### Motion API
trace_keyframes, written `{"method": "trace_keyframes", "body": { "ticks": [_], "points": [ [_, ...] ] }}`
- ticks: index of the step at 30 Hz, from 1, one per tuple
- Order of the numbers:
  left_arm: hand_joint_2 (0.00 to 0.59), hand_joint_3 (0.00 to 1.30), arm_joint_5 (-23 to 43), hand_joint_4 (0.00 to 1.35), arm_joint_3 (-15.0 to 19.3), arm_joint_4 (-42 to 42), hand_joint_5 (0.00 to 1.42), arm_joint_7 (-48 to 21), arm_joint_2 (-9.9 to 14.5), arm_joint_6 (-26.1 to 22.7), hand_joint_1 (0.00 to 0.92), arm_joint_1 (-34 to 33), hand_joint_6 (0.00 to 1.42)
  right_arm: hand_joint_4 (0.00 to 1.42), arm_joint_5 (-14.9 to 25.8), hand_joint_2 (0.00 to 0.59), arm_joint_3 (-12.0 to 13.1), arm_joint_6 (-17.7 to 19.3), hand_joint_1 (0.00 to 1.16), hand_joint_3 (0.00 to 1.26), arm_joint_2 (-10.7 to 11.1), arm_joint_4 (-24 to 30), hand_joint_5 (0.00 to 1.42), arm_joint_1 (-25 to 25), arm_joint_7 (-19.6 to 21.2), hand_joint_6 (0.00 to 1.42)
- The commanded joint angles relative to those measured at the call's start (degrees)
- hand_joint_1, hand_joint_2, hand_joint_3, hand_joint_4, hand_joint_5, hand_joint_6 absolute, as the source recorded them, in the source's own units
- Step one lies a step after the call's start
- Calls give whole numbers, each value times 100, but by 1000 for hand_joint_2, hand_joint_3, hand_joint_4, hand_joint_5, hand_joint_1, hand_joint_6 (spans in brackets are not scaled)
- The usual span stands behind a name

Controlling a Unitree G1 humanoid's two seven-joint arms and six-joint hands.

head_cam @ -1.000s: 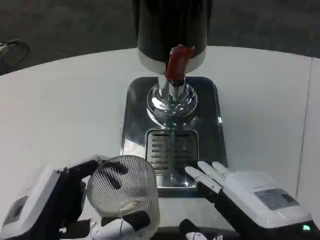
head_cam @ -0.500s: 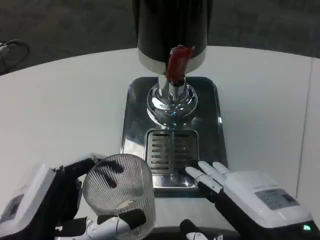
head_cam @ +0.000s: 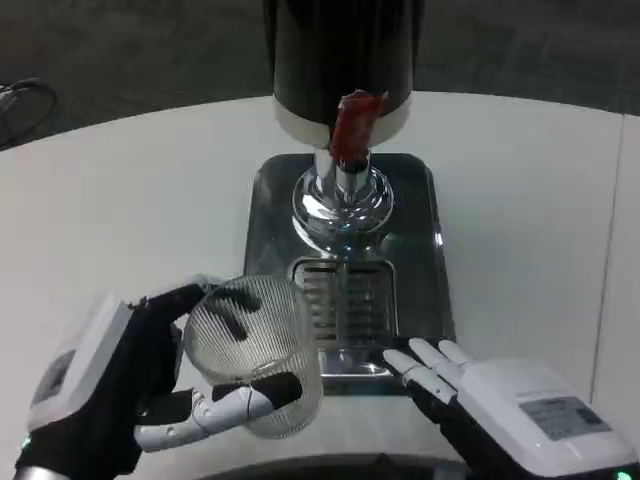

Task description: Grasp the cup under the faucet to collect the drink, then remove the cup.

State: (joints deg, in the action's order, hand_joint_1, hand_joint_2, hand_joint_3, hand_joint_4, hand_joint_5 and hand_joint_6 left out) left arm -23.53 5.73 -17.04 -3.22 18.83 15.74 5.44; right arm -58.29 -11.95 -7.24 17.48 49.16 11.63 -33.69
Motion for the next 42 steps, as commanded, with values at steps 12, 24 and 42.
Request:
{"method": "trace_keyframes", "body": {
  "ticks": [12, 24, 42],
  "points": [
    [161, 1064, -641, 1198, -413, 2108, 1407, 615, 300, 17, 480, -2101, 1424, 0, 200, 455, 262, 376, 308, 83, 48, 323, 0, 469, 154, 123],
    [161, 1064, -894, 1198, -907, 3300, 1407, 846, 284, -143, 480, -3035, 1424, 0, 284, 455, 397, 346, 323, 91, -10, 333, 0, 492, 92, 127],
    [153, 1064, -1159, 1198, -1619, 4158, 1407, 1213, 115, -231, 471, -3941, 1424, 0, 478, 455, 577, 339, 337, 93, -17, 470, 0, 701, 98, 146]
  ]
}}
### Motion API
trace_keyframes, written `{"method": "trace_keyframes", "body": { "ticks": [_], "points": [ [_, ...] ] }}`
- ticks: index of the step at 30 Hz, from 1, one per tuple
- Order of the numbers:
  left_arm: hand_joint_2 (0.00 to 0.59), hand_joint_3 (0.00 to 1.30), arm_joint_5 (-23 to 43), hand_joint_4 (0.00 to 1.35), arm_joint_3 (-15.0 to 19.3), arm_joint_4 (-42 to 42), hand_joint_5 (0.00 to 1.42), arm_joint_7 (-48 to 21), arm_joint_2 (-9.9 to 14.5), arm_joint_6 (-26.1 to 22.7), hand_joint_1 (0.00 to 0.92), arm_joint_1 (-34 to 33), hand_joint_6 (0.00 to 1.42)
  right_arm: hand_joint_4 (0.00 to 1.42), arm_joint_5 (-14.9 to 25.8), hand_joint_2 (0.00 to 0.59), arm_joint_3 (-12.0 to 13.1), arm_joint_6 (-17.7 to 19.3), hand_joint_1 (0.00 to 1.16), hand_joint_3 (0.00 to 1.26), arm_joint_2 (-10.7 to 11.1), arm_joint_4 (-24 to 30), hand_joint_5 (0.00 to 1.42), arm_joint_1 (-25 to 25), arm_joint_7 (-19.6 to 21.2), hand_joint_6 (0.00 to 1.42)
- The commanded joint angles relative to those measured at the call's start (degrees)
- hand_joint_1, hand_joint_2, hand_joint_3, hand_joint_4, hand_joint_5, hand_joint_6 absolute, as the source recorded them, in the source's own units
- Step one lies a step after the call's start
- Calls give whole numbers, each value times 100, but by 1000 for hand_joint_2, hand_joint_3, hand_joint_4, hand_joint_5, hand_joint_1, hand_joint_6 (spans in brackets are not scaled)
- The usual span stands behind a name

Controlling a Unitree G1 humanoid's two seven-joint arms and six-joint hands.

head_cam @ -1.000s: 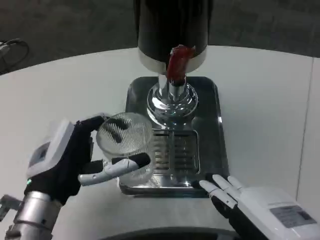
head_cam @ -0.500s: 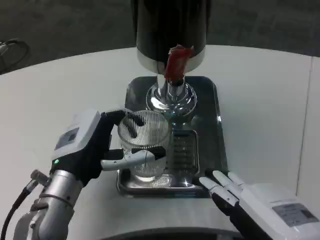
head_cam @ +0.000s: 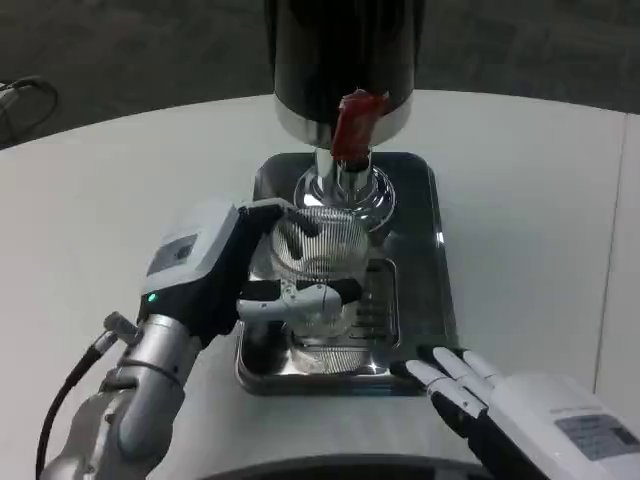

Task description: Grasp the cup under the faucet to collect the drink, then remove the cup.

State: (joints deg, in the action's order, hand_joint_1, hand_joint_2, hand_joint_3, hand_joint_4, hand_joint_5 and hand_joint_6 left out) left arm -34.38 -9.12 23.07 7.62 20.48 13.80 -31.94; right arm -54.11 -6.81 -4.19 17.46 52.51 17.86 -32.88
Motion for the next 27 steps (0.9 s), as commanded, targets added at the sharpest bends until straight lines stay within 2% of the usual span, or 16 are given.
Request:
{"method": "trace_keyframes", "body": {
  "ticks": [1, 9, 13, 15, 17, 20, 22, 24, 27],
  "points": [
    [153, 1064, -85, 1198, -168, 176, 1407, 144, -54, -38, 470, -236, 1424, 0, 74, 455, 77, 35, 337, 93, -21, 140, 0, 99, 34, 146],
    [153, 1039, -235, 1157, -422, 404, 1377, 268, -106, -112, 457, -469, 1424, 0, 189, 455, 222, 60, 339, 93, 1, 169, 0, 208, 63, 146],
    [119, 880, -328, 867, -500, 357, 1110, 242, -87, -270, 397, -490, 1332, 0, 203, 455, 249, 61, 339, 93, -2, 153, 0, 219, 75, 146],
    [107, 850, -335, 703, -521, 308, 972, 233, -72, -351, 374, -469, 1251, 0, 223, 455, 265, 60, 339, 94, 2, 145, 0, 223, 78, 146],
    [95, 826, -322, 610, -537, 269, 903, 194, -40, -390, 358, -461, 1193, 0, 233, 455, 272, 55, 339, 94, 8, 136, 0, 212, 63, 146],
    [82, 796, -307, 528, -558, 223, 829, 157, 8, -417, 332, -457, 1141, 0, 233, 455, 274, 36, 340, 94, -11, 113, 0, 177, 65, 146],
    [53, 775, -275, 458, -560, 218, 758, 141, 33, -396, 248, -451, 1086, 0, 242, 455, 278, 30, 340, 94, -11, 93, 0, 150, 67, 146],
    [50, 755, -244, 431, -561, 218, 731, 124, 64, -344, 188, -448, 1043, 0, 240, 455, 282, 30, 340, 94, -3, 73, 0, 126, 66, 146],
    [51, 661, -217, 415, -560, 221, 718, 118, 87, -299, 169, -460, 1019, 0, 250, 455, 288, -1, 340, 98, -15, 35, 0, 75, 58, 147]
  ]
}}
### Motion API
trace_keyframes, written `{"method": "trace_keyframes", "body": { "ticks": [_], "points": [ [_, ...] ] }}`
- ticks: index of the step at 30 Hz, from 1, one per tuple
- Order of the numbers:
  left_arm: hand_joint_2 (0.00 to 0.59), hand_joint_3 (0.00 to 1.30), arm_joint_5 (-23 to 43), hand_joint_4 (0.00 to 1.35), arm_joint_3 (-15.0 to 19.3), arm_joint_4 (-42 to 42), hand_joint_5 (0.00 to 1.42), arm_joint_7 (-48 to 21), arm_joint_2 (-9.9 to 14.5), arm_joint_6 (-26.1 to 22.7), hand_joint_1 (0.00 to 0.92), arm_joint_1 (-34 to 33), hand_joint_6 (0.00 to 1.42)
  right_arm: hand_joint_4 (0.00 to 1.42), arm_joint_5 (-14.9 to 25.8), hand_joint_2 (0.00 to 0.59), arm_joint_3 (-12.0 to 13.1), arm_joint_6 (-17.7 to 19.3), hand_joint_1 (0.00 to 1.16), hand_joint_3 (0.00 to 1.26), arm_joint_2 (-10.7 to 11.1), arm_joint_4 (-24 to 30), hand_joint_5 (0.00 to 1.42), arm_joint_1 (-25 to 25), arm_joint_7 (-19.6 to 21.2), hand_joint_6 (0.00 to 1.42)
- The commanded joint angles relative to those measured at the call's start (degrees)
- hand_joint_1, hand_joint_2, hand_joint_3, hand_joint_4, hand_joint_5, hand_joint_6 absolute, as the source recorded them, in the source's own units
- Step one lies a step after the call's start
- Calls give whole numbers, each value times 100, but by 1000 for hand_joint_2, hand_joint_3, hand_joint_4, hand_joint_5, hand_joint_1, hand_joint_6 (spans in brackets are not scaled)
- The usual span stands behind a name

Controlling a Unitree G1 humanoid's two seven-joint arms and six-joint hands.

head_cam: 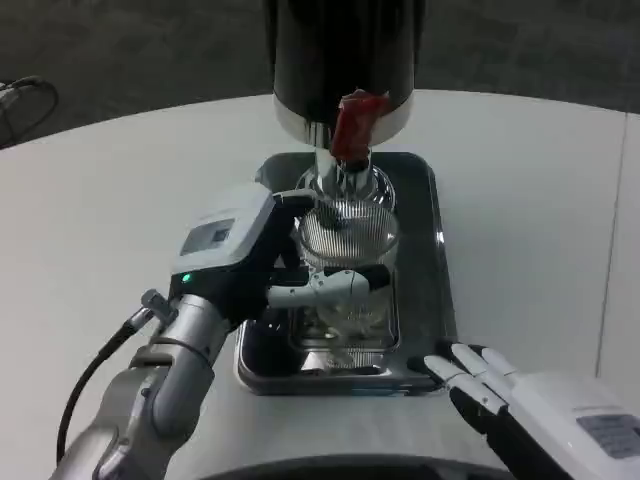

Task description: Grasp the cup under the faucet to collect the drink, then remove the cup.

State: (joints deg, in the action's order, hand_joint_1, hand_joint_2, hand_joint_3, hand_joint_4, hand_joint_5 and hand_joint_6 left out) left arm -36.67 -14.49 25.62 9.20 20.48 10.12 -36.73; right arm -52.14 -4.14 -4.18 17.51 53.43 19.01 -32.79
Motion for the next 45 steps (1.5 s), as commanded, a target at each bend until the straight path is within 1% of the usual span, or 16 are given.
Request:
{"method": "trace_keyframes", "body": {
  "ticks": [1, 2, 4, 8, 14, 20, 25, 30, 33, 35, 37, 40, 42, 43, 45],
  "points": [
    [50, 617, 23, 412, -19, -28, 718, -37, 89, 80, 164, 16, 1016, 0, 62, 455, 26, -11, 340, 99, -30, -66, 0, -55, 58, 147],
    [49, 564, 20, 411, -19, -24, 712, -20, 93, 86, 162, 13, 1015, 0, 62, 455, 27, -18, 341, 108, -34, -77, 0, -73, 58, 147],
    [50, 500, 16, 397, -13, -10, 702, 10, 102, 101, 155, 2, 1003, 0, 46, 456, 24, -20, 341, 112, -37, -107, 0, -101, 61, 147],
    [48, 447, 18, 383, 2, 11, 701, 42, 119, 115, 148, -32, 1000, 0, 39, 459, 1, -33, 341, 113, -59, -179, 0, -155, 54, 153],
    [45, 423, 45, 331, 33, 35, 676, 65, 162, 181, 131, -95, 988, 0, 25, 460, -24, -54, 342, 114, -98, -273, 0, -264, 42, 158],
    [26, 376, 141, 292, 86, 40, 643, 33, 209, 356, 96, -72, 959, 0, 49, 461, -11, -127, 342, 115, -120, -335, 0, -345, 2, 160],
    [24, 369, 242, 271, 157, -7, 626, -64, 355, 396, 81, -40, 937, 0, 42, 461, -74, -220, 342, 118, -152, -416, 0, -540, 4, 161],
    [23, 333, 488, 266, 403, -413, 625, -129, 566, 484, 78, 227, 937, 0, 78, 457, -131, -300, 346, 122, -182, -461, 0, -632, 42, 161],
    [22, 317, 695, 264, 627, -751, 625, -275, 714, 471, 78, 446, 937, 0, 67, 455, -178, -359, 349, 121, -210, -463, 0, -658, 48, 161],
    [20, 313, 860, 258, 836, -1067, 619, -371, 818, 470, 68, 656, 935, 0, 50, 454, -188, -377, 351, 119, -211, -459, 0, -670, 52, 161],
    [19, 299, 1026, 256, 1041, -1386, 592, -474, 896, 465, 62, 857, 844, 0, 41, 454, -187, -394, 353, 121, -210, -455, 0, -675, 64, 161],
    [23, 276, 1267, 256, 1284, -1770, 496, -614, 954, 465, 56, 1081, 629, 0, 30, 453, -207, -401, 356, 122, -208, -456, 0, -663, 88, 161],
    [31, 272, 1643, 268, 1543, -2112, 434, -750, 977, 588, 35, 1259, 487, 0, 23, 453, -230, -419, 357, 123, -215, -455, 0, -660, 86, 161],
    [39, 272, 1837, 270, 1667, -2272, 410, -812, 976, 654, 11, 1332, 451, 0, 13, 453, -246, -414, 358, 123, -214, -457, 0, -661, 94, 161],
    [48, 266, 2106, 270, 1834, -2478, 386, -933, 960, 730, 0, 1418, 386, 0, 9, 453, -270, -415, 359, 124, -214, -452, 0, -673, 94, 161]
  ]
}}
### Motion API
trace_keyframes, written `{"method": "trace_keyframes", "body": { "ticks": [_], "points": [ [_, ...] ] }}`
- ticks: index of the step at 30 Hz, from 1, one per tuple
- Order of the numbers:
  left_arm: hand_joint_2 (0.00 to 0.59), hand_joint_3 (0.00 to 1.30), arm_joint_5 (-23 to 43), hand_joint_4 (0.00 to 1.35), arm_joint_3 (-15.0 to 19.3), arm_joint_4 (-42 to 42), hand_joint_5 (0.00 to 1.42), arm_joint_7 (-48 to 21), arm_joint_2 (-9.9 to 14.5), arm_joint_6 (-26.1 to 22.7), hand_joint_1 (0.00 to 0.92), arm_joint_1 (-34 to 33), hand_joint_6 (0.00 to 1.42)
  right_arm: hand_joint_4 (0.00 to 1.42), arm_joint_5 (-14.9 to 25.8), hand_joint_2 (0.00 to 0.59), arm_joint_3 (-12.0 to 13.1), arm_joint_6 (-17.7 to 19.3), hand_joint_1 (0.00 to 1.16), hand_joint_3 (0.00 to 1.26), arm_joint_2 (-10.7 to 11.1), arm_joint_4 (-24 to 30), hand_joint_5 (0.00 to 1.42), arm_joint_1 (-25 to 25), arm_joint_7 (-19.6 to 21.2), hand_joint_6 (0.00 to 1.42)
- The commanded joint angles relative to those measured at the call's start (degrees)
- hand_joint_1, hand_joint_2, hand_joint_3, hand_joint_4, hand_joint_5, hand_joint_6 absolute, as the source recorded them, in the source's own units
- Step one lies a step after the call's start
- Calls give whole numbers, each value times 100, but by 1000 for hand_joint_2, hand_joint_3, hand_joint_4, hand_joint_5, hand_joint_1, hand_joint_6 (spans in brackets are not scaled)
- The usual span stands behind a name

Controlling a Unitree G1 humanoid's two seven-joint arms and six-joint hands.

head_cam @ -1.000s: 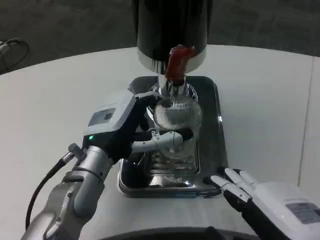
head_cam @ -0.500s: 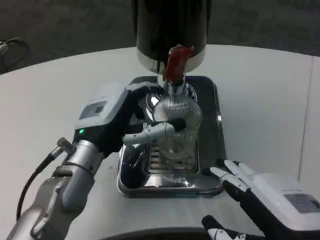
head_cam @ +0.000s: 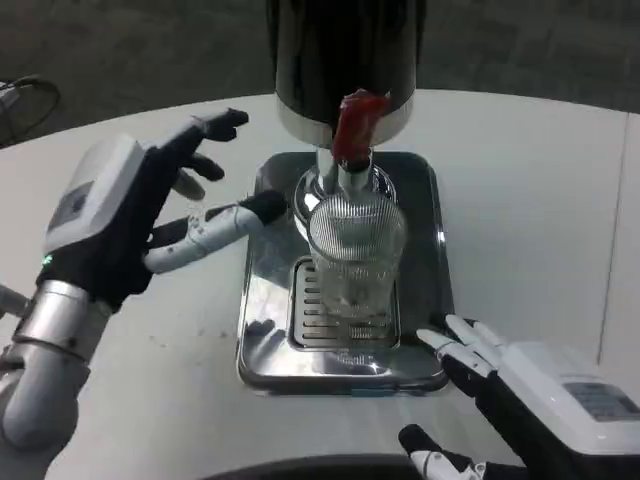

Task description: Grasp the cup under the faucet to collect the drink, then remove the cup.

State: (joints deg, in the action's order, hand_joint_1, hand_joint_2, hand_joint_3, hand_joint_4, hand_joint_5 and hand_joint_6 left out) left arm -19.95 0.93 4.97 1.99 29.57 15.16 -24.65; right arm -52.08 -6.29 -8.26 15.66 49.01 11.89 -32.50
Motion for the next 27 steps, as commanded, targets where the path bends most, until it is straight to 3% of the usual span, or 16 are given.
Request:
{"method": "trace_keyframes", "body": {
  "ticks": [1, 6, 10, 16, 27],
  "points": [
    [67, 192, 797, 216, 398, -539, 353, -399, 29, 284, 0, 219, 354, 0, -7, 453, -64, -3, 359, 124, -22, 5, 0, 35, 62, 161],
    [77, 105, 2327, 80, 533, -933, 233, -1597, 89, 14, 0, 24, 255, 0, 6, 454, -30, 1, 362, 124, 3, 68, 0, 64, 73, 161],
    [80, 92, 2936, 56, 465, -1002, 209, -2339, 120, -343, 0, -193, 223, 0, 25, 458, 13, 0, 366, 124, 21, 107, 0, 130, 77, 161],
    [83, 91, 3101, 35, 223, -960, 189, -2952, 44, -737, 0, -556, 196, 0, 89, 460, 93, 21, 371, 130, 41, 151, 0, 174, 94, 161],
    [85, 91, 2868, 32, -87, -592, 185, -3090, -247, -975, 0, -1141, 189, 0, 166, 461, 162, 28, 376, 133, 65, 152, 0, 237, 119, 161]
  ]
}}
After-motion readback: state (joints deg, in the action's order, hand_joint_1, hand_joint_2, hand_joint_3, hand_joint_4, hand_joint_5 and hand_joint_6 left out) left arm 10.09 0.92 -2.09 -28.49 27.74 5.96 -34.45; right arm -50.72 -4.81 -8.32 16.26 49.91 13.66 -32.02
